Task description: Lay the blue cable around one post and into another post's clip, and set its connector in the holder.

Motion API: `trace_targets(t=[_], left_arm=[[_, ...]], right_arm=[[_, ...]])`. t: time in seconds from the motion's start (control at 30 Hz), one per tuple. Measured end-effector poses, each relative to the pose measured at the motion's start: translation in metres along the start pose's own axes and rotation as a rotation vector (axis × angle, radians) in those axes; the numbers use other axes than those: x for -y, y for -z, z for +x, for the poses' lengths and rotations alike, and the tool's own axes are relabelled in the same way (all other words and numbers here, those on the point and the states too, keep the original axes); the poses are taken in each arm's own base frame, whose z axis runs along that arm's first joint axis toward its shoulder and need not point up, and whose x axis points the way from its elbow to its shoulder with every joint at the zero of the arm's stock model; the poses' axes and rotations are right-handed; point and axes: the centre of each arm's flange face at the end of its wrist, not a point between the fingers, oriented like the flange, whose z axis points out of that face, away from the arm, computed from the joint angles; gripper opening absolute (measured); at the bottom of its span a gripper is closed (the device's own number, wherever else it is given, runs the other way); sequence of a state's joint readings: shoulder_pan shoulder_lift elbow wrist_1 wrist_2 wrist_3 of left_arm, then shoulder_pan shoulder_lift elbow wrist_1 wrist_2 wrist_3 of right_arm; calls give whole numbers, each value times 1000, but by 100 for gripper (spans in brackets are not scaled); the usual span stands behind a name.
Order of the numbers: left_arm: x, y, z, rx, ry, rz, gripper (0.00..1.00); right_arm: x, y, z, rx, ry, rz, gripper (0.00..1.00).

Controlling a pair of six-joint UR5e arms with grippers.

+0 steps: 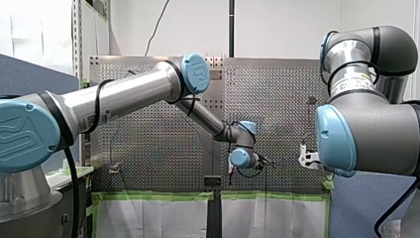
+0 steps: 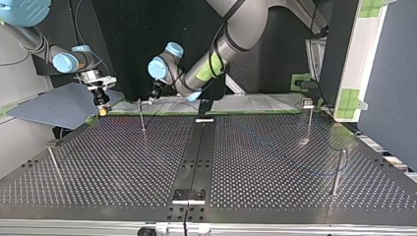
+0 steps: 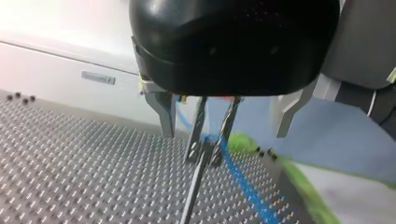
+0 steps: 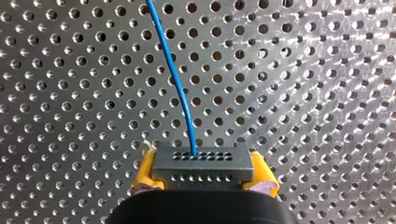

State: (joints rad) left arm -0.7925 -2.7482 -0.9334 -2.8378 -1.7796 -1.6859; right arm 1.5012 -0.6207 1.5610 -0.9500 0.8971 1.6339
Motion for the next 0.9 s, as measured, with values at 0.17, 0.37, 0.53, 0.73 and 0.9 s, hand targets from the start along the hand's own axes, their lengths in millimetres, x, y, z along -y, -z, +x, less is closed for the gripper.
trace_targets(t=[0.17,0.37,0.53,0.73,0.9], left_arm=[[11,5,3,-4,-6,13,100],[18,4,-4,14,-1,5,100],[19,5,-5,15,1,-3,100],[19,5,-4,11,1,-3,100],[19,6,-3,9,1,-4,100]], right_arm=[[0,0,0,2,-1,0,0],[0,0,0,2,-2,0,0],[0,0,0,3,-2,0,0],[0,0,0,3,-3,0,0],[1,0,0,4,-3,0,0]])
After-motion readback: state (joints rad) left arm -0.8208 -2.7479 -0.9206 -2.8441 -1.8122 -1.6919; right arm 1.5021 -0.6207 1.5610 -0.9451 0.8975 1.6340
